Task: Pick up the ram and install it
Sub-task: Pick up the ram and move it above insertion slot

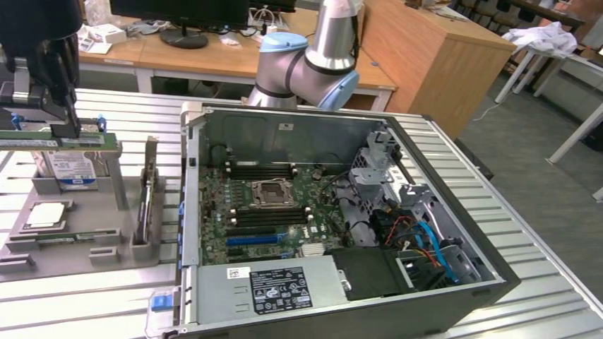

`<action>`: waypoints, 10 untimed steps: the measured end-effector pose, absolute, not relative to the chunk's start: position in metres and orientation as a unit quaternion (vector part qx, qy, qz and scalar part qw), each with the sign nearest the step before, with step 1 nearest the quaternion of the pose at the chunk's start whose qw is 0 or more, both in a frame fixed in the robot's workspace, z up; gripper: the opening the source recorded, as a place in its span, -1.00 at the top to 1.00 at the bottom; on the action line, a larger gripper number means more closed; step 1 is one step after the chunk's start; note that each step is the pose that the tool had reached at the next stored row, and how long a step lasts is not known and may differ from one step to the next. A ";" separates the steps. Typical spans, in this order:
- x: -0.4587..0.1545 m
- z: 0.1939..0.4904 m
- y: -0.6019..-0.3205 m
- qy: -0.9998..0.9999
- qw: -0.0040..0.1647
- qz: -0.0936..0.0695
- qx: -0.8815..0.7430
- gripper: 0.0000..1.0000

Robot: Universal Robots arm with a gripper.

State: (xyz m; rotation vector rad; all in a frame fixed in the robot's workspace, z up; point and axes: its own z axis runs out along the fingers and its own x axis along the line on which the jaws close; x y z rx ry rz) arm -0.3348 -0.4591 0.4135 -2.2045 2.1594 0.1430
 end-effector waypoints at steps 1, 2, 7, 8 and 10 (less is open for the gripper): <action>-0.334 0.414 -0.459 0.699 0.026 0.047 -0.713 0.77; -0.333 0.414 -0.459 0.699 0.027 0.047 -0.713 0.77; -0.328 0.414 -0.459 0.698 0.030 0.050 -0.714 0.77; -0.326 0.414 -0.459 0.698 0.030 0.051 -0.714 0.77; -0.323 0.414 -0.459 0.697 0.031 0.051 -0.714 0.77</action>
